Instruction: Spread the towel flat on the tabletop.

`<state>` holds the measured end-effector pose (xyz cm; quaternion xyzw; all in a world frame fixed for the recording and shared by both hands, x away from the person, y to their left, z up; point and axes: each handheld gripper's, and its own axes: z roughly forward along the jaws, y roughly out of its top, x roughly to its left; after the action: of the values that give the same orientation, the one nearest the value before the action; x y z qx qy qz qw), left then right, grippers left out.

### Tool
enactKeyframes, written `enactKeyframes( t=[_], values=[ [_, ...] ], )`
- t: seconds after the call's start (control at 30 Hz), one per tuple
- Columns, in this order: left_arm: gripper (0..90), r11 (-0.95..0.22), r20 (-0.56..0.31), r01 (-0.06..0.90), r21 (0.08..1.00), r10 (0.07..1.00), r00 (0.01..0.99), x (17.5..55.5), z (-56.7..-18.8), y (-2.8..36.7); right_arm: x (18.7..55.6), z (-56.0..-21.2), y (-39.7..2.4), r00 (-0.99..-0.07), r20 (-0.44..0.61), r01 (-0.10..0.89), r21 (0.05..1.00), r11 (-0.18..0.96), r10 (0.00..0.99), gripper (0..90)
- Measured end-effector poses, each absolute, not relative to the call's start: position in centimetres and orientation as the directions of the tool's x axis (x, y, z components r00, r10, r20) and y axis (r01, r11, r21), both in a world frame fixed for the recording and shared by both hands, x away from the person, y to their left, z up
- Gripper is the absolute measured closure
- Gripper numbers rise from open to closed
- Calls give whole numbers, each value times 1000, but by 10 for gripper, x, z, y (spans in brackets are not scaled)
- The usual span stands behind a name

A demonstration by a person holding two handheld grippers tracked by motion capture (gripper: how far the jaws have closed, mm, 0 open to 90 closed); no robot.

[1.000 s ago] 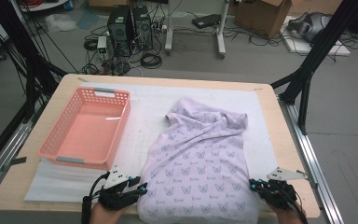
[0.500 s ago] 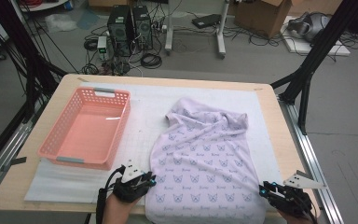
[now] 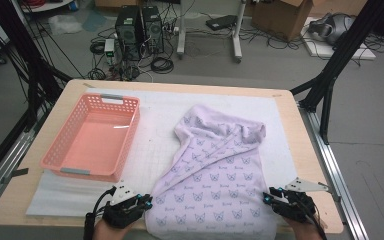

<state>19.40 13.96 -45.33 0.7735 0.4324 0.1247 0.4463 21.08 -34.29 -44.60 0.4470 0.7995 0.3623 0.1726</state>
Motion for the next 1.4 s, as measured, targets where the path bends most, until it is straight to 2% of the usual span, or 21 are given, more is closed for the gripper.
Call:
enactKeyframes(
  t=[0.03,0.13,0.2,0.37,0.4,0.47,0.5,0.57,0.6,0.63,0.87,1.0,1.03,1.1,1.13,1.17,1.2,1.27,1.4],
  values=[
    [634,-211,-205,557,803,781,590,195,-454,140,211,-446,-342,-561,61,588,731,345,826,849],
    [523,-182,-221,548,816,779,588,201,-453,139,205,-443,-344,-574,46,590,716,373,818,880],
    [490,-163,-227,542,825,782,581,205,-453,137,196,-442,-353,-566,54,603,708,368,823,880],
    [480,-176,-234,549,817,769,595,219,-455,125,168,-442,-378,-556,78,618,704,349,828,877],
    [480,-183,-235,551,814,764,601,221,-456,121,165,-442,-381,-551,82,617,710,339,830,858],
    [481,-196,-226,550,812,762,606,224,-457,113,164,-441,-384,-540,100,618,721,313,836,761],
    [502,-206,-225,551,809,757,613,224,-457,110,165,-440,-385,-531,107,619,726,299,841,733],
    [707,-258,-159,527,809,768,620,221,-456,105,169,-438,-384,-516,104,607,745,277,850,681],
    [830,-266,-162,531,805,762,627,220,-455,106,172,-437,-384,-510,104,602,752,268,854,662],
    [871,-268,-167,540,798,762,626,219,-454,109,174,-437,-384,-503,105,600,757,259,858,644],
    [878,-261,-180,568,780,776,604,189,-451,144,193,-440,-372,-507,113,601,756,257,854,618],
    [872,-256,-190,569,781,770,609,181,-452,150,209,-442,-356,-522,124,598,759,259,844,600],
    [857,-251,-194,568,784,771,607,181,-452,150,212,-442,-351,-526,126,605,750,266,841,600],
    [740,-227,-211,569,790,771,600,183,-453,149,217,-446,-342,-537,98,606,735,303,838,644],
    [682,-218,-210,564,796,775,596,185,-453,149,217,-446,-340,-540,90,602,736,309,837,725],
    [624,-205,-218,563,801,775,593,186,-454,148,217,-446,-340,-545,77,605,726,327,835,859],
    [593,-195,-224,561,805,775,591,188,-454,148,215,-446,-340,-552,58,595,726,344,832,897],
    [539,-186,-224,552,813,775,591,191,-453,147,212,-444,-345,-547,65,608,716,342,835,900],
    [519,-183,-222,543,819,772,595,200,-453,140,198,-443,-365,-518,77,626,713,316,852,899]
  ],
)
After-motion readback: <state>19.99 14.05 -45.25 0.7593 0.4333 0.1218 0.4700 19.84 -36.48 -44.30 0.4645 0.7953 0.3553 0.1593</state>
